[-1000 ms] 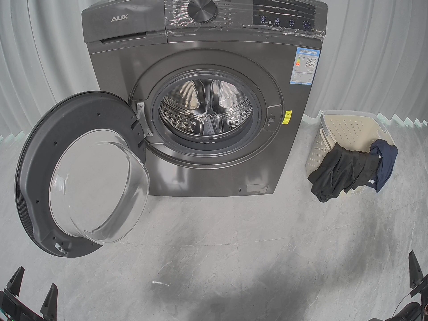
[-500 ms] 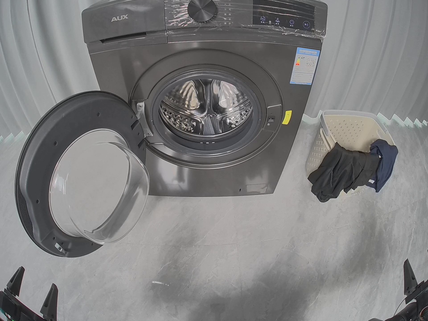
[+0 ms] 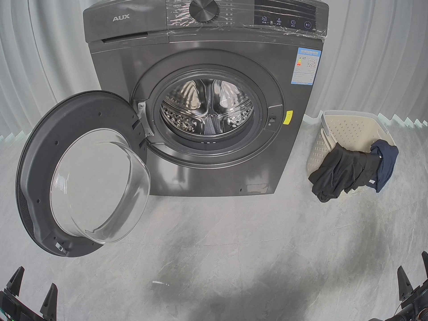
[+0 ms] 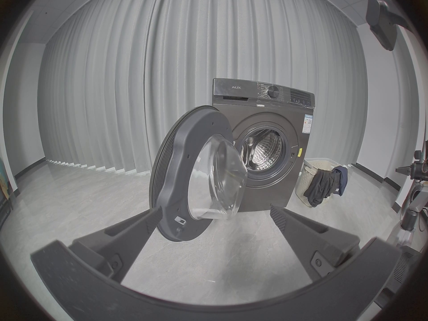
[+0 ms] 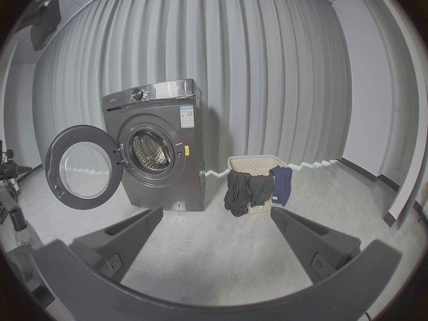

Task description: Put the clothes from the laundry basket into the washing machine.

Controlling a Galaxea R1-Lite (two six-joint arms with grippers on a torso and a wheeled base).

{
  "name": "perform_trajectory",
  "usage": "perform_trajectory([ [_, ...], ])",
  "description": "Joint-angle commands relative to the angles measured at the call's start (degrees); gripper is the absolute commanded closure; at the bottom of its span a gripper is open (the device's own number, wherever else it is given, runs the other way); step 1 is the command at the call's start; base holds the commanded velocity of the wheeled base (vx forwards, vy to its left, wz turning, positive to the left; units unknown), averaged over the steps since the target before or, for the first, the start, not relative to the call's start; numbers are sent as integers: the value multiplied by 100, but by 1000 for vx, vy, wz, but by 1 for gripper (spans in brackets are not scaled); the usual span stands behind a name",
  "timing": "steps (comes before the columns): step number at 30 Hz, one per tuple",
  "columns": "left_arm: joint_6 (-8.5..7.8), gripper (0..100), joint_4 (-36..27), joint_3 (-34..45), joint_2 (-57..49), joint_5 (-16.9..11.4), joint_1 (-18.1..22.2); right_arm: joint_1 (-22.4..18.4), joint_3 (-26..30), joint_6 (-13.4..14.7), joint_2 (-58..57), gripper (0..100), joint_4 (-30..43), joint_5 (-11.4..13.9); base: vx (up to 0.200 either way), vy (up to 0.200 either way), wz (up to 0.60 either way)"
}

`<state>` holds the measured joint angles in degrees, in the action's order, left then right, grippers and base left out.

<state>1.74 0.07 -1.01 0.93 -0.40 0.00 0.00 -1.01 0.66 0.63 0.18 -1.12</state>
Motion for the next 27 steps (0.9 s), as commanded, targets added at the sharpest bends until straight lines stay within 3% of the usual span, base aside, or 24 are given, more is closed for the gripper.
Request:
perform_trajectory([
  [1,10,0,1,92,-84,-4,0,0,101,-4,-28,0,-1,-2,0,-200,0],
  [10,10,0,1,92,-84,-4,0,0,101,-4,-28,0,-1,-2,0,0,0],
  [25,10,0,1,92,-84,-4,-9,0,101,-4,-28,0,-1,-2,200,0,0],
  [27,10,0,1,92,-84,-4,0,0,101,-4,-28,0,-1,-2,0,0,0],
])
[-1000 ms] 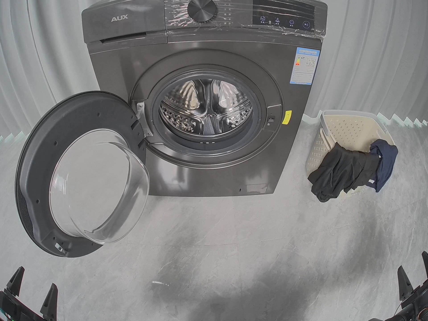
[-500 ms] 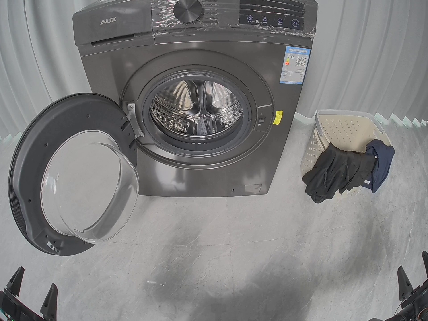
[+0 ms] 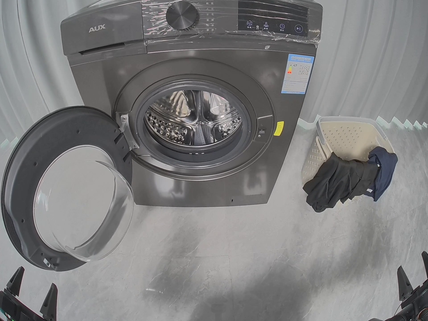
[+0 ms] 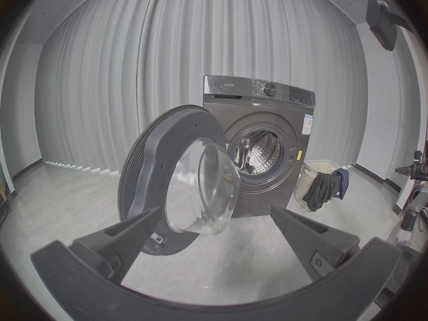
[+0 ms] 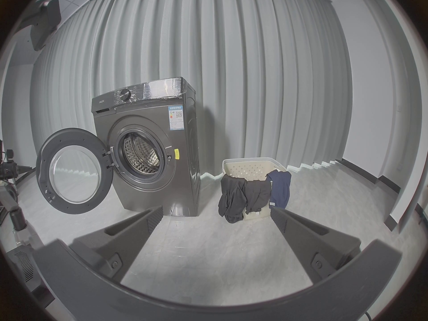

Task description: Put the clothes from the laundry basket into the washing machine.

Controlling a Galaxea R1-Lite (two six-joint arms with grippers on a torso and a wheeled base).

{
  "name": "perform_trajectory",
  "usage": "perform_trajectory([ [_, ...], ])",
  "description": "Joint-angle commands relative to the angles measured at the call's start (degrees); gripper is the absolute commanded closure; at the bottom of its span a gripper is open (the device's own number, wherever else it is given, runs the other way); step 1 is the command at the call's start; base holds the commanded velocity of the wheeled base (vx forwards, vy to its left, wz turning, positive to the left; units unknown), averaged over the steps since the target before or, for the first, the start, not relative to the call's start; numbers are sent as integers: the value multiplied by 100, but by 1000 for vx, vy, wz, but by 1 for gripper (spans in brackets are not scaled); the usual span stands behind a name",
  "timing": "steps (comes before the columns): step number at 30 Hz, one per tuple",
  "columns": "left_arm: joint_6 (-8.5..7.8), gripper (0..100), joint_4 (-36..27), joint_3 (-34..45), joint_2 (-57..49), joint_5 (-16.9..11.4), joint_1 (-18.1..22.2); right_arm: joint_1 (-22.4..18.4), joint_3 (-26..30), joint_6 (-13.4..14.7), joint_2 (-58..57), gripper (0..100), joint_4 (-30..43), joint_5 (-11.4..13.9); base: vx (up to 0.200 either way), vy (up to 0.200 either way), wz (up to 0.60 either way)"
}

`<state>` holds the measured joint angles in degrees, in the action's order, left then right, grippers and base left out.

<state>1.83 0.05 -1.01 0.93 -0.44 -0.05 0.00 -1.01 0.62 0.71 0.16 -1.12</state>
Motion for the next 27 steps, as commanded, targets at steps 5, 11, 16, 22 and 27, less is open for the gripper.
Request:
perform_trajectory([
  [5,2,0,4,92,-84,0,5,0,101,-1,-36,0,2,-2,0,0,0],
  [11,11,0,4,92,-84,0,-4,0,101,-1,-36,0,2,-2,0,0,0],
  [16,11,0,4,92,-84,0,-4,0,101,-1,-36,0,2,-2,0,0,0],
  [22,2,0,4,92,-84,9,5,0,101,-1,-36,0,2,-2,0,-100,0],
  [27,11,0,4,92,-84,18,5,0,101,-1,-36,0,2,-2,0,-200,0],
])
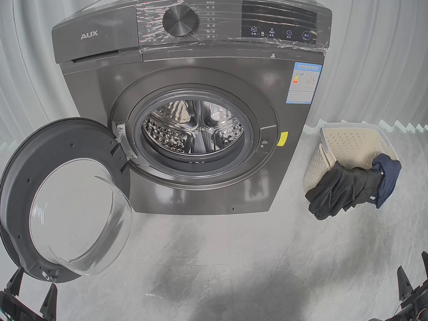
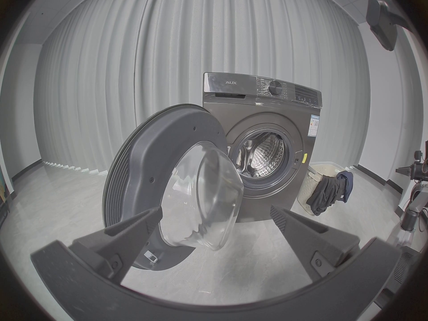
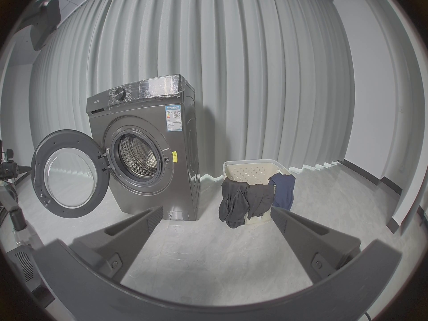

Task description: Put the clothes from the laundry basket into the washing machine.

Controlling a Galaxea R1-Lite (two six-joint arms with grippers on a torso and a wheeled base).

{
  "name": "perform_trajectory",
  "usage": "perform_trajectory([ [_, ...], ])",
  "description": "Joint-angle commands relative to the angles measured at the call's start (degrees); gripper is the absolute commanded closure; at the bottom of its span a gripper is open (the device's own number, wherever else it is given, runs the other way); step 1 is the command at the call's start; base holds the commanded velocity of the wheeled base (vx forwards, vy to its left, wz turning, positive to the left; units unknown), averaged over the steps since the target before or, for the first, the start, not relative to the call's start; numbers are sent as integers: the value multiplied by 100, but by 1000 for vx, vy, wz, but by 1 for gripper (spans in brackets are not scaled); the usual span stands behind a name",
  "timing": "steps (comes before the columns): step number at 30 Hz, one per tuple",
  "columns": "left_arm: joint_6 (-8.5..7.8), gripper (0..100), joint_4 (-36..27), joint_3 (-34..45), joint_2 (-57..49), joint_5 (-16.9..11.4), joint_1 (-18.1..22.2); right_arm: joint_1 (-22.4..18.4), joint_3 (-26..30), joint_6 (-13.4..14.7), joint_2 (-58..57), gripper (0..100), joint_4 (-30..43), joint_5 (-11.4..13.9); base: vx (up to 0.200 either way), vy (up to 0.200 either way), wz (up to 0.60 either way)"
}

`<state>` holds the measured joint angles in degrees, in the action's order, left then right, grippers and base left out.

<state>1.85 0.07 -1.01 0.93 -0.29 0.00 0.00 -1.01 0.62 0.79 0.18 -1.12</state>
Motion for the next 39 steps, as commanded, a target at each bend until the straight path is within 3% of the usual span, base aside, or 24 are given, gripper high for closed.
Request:
perform_trajectory([
  [1,8,0,1,92,-84,3,0,0,101,-1,-44,0,-1,-2,0,-200,0],
  [7,8,0,1,92,-84,3,-9,0,101,-1,-44,0,-1,-2,0,-200,0],
  [19,8,0,1,92,-84,3,0,0,101,-1,-44,0,-1,-2,0,0,0],
  [31,17,0,1,92,-84,3,0,0,101,-9,-44,0,-1,-2,0,-200,0],
  [39,26,0,1,92,-84,3,0,0,101,-9,-44,0,-1,-2,0,0,0],
])
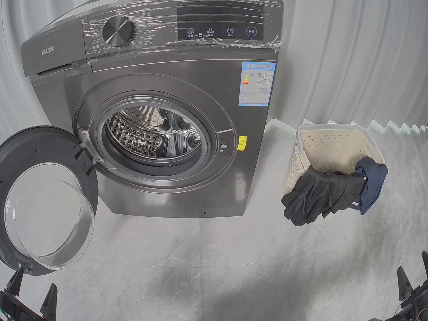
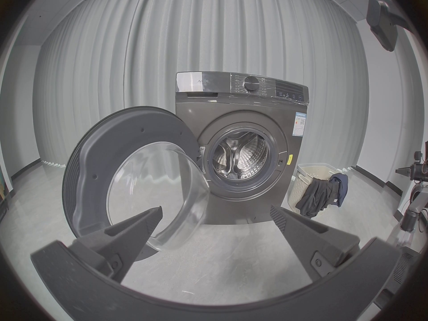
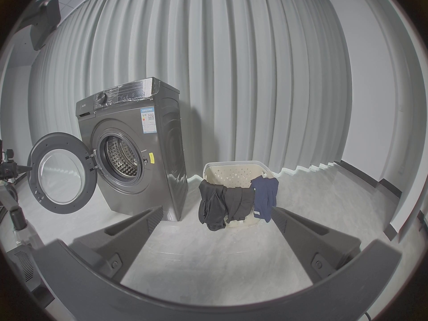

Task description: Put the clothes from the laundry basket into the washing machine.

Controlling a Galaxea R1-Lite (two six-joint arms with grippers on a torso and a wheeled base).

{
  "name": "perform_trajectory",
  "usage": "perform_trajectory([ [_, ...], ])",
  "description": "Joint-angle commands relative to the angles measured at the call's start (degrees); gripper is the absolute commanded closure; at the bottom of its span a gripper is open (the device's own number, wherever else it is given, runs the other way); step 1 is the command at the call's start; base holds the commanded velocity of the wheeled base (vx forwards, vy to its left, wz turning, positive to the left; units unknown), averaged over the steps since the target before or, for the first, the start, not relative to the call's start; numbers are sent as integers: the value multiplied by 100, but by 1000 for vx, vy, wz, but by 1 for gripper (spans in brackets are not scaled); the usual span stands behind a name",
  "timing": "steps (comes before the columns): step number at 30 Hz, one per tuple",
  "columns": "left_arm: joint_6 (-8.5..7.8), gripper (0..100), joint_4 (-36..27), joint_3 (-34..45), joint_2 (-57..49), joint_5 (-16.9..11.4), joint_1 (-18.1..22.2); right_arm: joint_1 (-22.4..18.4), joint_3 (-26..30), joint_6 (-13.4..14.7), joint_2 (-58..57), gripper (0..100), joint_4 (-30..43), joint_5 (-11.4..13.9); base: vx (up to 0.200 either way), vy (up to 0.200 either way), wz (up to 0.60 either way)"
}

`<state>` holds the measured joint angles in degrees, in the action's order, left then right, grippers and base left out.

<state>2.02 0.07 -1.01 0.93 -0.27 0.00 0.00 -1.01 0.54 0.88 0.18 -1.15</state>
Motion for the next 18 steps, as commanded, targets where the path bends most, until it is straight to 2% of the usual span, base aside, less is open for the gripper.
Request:
perform_trajectory([
  [1,9,0,1,92,-84,0,0,0,101,-1,-53,0,-1,0,0,0,0],
  [18,9,0,1,92,-84,0,0,0,101,-1,-53,0,-1,9,0,-200,0],
])
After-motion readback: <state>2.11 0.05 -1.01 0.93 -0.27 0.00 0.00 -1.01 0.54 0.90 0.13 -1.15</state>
